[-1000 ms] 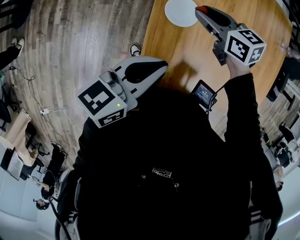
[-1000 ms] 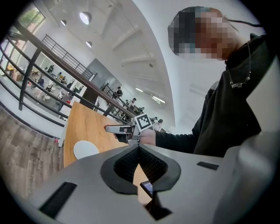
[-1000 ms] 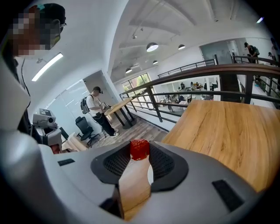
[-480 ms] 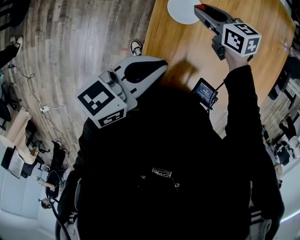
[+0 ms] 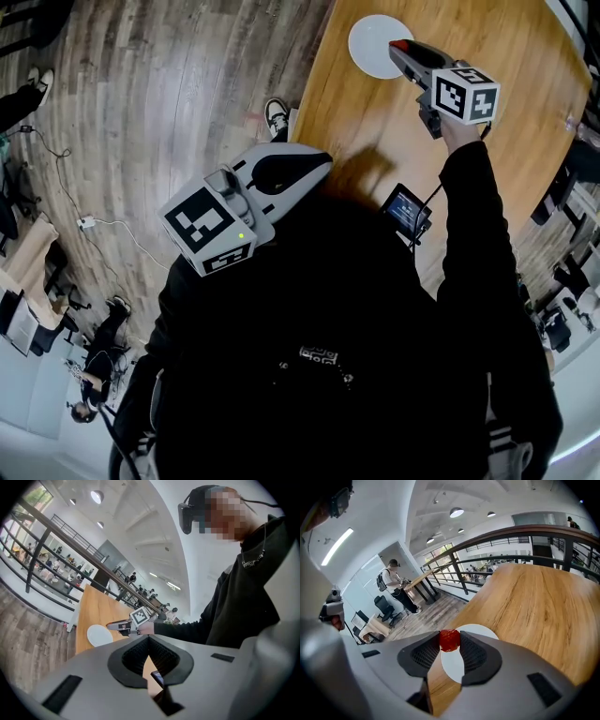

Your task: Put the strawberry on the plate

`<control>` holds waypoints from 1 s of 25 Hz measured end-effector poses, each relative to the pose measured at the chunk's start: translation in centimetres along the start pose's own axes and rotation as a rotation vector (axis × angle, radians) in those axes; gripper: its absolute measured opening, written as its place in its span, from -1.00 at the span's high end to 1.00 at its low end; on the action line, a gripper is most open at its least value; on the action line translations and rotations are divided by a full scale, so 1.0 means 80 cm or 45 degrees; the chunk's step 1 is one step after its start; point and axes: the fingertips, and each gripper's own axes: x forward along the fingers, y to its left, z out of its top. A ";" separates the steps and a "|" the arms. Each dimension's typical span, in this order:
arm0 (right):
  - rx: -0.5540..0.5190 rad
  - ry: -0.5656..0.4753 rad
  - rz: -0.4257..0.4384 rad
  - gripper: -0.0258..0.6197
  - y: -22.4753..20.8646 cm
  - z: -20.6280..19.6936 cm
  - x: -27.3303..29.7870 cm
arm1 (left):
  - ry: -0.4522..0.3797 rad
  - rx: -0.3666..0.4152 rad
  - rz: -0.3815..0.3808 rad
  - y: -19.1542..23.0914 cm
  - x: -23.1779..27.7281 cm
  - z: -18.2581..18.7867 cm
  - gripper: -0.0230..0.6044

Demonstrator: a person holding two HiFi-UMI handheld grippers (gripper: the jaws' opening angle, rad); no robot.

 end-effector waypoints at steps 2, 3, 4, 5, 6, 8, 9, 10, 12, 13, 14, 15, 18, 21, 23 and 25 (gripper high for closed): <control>0.002 0.033 -0.012 0.48 -0.005 -0.013 0.011 | -0.005 -0.004 0.005 0.001 -0.003 -0.003 0.93; 0.009 0.048 -0.019 0.48 -0.009 -0.021 0.017 | -0.008 -0.004 0.008 0.002 -0.004 -0.005 0.93; 0.016 0.063 -0.028 0.48 -0.014 -0.028 0.023 | -0.010 -0.004 0.010 0.002 -0.004 -0.007 0.93; 0.020 0.080 -0.039 0.48 -0.020 -0.036 0.027 | -0.013 -0.005 0.012 0.002 -0.004 -0.008 0.93; 0.020 0.098 -0.051 0.48 -0.025 -0.043 0.032 | -0.016 -0.009 0.014 0.002 -0.005 -0.008 0.93; 0.020 0.134 -0.073 0.48 -0.035 -0.053 0.039 | -0.024 -0.020 0.018 0.003 -0.007 -0.006 0.93; 0.026 0.149 -0.082 0.48 -0.040 -0.056 0.042 | -0.028 -0.027 0.019 0.005 -0.008 -0.006 0.93; 0.035 0.160 -0.092 0.48 -0.045 -0.060 0.045 | -0.030 -0.034 0.019 0.006 -0.010 -0.006 0.93; 0.045 0.176 -0.115 0.48 -0.051 -0.065 0.050 | -0.030 -0.039 0.024 0.008 -0.014 -0.008 0.93; 0.045 0.183 -0.122 0.48 -0.053 -0.067 0.053 | -0.028 -0.038 0.027 0.009 -0.015 -0.008 0.93; 0.042 0.190 -0.128 0.48 -0.054 -0.068 0.054 | -0.026 -0.037 0.031 0.010 -0.016 -0.009 0.93; 0.039 0.196 -0.137 0.48 -0.055 -0.069 0.055 | -0.024 -0.038 0.034 0.011 -0.016 -0.009 0.93; 0.032 0.210 -0.169 0.48 -0.056 -0.070 0.054 | -0.021 -0.045 0.032 0.009 -0.018 -0.010 0.93; 0.001 0.220 -0.194 0.48 -0.058 -0.063 0.059 | -0.020 -0.043 0.024 0.012 -0.020 -0.006 0.93; -0.027 0.219 -0.209 0.48 -0.058 -0.051 0.068 | -0.023 -0.038 0.023 0.018 -0.023 -0.001 0.93; -0.046 0.213 -0.220 0.48 -0.057 -0.048 0.074 | -0.021 -0.043 0.021 0.020 -0.026 0.002 0.93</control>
